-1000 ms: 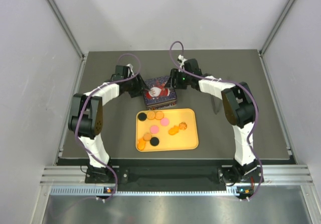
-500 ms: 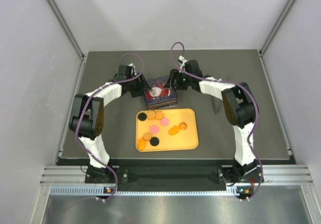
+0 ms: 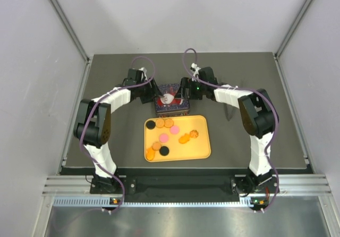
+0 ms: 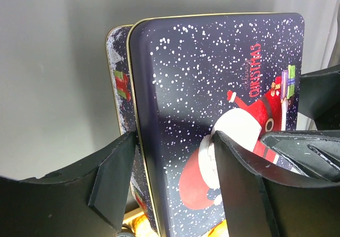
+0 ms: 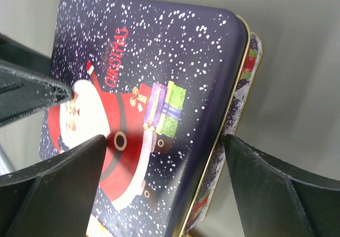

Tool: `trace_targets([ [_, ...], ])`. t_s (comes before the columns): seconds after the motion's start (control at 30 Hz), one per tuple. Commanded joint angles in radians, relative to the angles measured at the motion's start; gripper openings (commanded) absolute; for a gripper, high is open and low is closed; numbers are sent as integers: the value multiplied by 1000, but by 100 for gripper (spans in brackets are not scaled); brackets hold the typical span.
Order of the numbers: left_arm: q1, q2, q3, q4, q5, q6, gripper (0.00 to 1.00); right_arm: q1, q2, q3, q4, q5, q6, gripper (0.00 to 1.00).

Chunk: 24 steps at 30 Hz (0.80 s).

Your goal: Pack the cookies

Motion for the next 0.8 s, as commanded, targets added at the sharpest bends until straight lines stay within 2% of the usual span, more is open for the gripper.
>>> trace_targets([
  [0.0, -30, 19, -1, -103, 14, 34, 65, -31, -60, -23, -16, -91, 12, 93],
  [0.17, -30, 22, 0, -98, 20, 33, 65, -96, -101, -60, -13, -134, 31, 97],
  [0.37, -30, 22, 3, -91, 26, 28, 65, -116, -185, -159, -13, -132, 35, 99],
  [0.6, -29, 26, 8, -89, 34, 28, 65, -124, -260, -310, 100, -184, 95, 100],
  [0.77, -29, 23, 5, -84, 36, 22, 65, -116, -248, -340, 172, -246, 153, 100],
])
